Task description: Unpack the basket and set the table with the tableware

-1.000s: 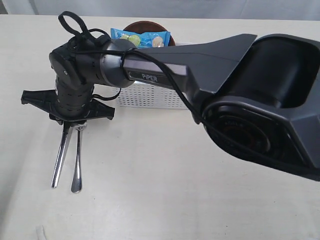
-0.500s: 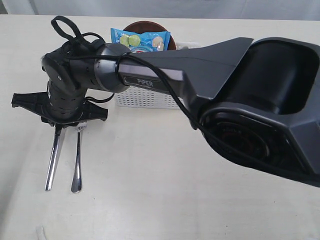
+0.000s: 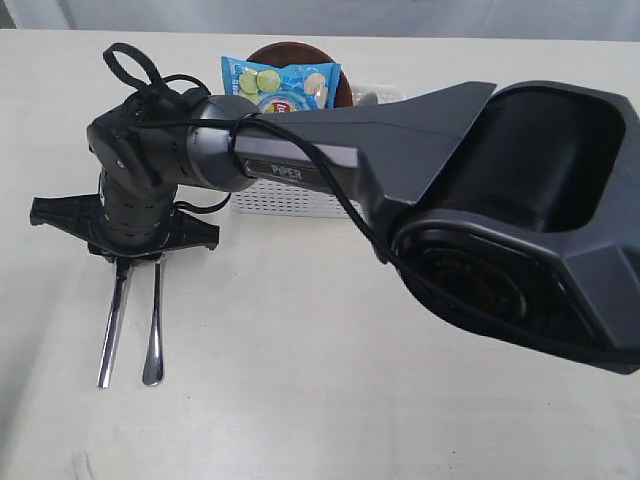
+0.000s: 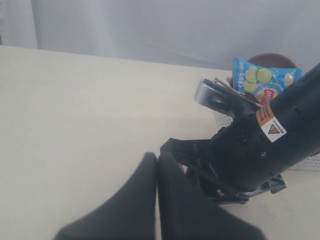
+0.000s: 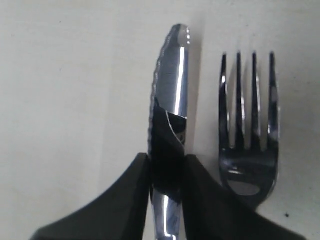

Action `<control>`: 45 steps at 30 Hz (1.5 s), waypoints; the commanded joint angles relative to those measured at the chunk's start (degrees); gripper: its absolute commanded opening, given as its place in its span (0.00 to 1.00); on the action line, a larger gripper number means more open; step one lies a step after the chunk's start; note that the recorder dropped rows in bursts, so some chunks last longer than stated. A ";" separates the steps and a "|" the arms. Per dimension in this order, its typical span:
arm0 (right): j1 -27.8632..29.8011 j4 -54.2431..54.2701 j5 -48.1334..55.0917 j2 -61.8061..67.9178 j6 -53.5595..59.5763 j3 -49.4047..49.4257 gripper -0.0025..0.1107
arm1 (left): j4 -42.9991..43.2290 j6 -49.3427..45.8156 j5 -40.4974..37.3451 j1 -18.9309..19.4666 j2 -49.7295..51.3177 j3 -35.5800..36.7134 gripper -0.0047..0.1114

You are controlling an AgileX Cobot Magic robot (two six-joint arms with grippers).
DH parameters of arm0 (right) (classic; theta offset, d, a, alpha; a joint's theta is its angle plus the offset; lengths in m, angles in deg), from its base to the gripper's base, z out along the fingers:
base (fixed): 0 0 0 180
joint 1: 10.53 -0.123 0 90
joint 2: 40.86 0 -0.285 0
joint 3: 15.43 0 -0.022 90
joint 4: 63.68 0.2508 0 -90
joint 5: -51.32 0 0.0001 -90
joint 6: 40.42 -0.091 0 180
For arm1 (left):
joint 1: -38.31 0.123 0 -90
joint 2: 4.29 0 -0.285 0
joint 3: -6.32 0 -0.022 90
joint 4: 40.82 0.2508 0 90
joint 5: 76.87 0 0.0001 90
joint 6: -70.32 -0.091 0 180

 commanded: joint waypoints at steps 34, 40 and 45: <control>-2.18 -3.27 18.09 -6.93 20.27 -0.05 0.31 | -0.05 -0.03 0.63 0.06 -0.21 0.16 0.04; -7.24 -4.14 16.18 -6.58 23.39 -0.05 0.03 | -0.05 -0.03 0.63 0.06 -0.21 0.16 0.04; -8.46 -9.65 19.05 -5.65 22.10 -0.05 0.02 | -0.05 -0.03 0.63 0.06 -0.21 0.16 0.04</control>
